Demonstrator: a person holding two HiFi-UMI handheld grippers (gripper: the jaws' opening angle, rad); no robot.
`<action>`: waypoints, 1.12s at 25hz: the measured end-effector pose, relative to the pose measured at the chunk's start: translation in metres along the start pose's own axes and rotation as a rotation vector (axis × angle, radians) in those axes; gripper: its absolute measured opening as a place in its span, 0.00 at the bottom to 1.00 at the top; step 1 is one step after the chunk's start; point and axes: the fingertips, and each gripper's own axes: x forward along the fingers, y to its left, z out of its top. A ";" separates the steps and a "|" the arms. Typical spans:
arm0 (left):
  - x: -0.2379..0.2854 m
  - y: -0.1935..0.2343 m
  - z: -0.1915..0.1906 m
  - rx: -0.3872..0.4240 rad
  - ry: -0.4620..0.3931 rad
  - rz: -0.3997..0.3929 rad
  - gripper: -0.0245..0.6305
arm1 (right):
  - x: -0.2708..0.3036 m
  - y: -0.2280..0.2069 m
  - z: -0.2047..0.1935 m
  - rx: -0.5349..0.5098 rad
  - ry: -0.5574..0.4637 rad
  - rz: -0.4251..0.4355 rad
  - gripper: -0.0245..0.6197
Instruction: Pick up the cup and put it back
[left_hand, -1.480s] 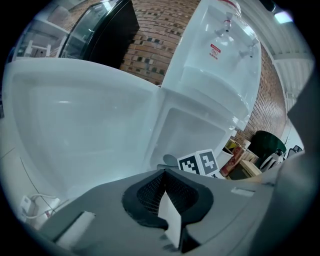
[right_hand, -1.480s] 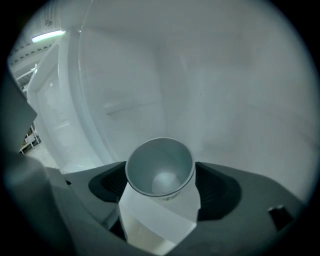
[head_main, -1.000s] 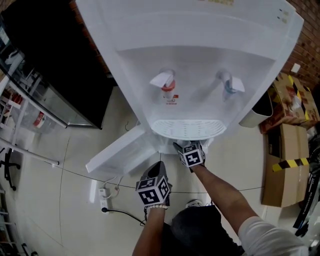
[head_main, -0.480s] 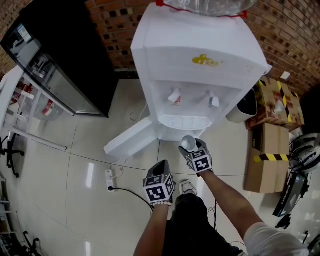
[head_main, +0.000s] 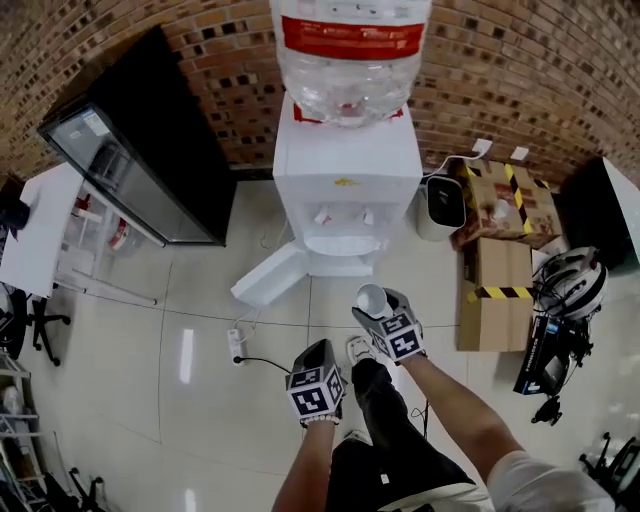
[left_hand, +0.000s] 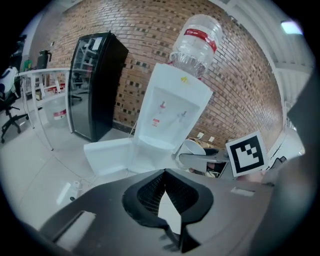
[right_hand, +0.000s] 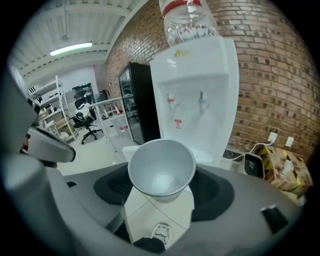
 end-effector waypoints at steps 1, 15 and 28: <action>-0.018 -0.008 0.002 0.002 -0.001 -0.002 0.04 | -0.021 0.006 0.013 -0.002 -0.015 0.000 0.57; -0.202 -0.090 0.036 0.095 -0.109 -0.035 0.04 | -0.240 0.062 0.090 0.021 -0.085 -0.019 0.56; -0.275 -0.152 0.018 0.111 -0.213 -0.009 0.04 | -0.385 0.055 0.025 0.090 -0.067 -0.051 0.56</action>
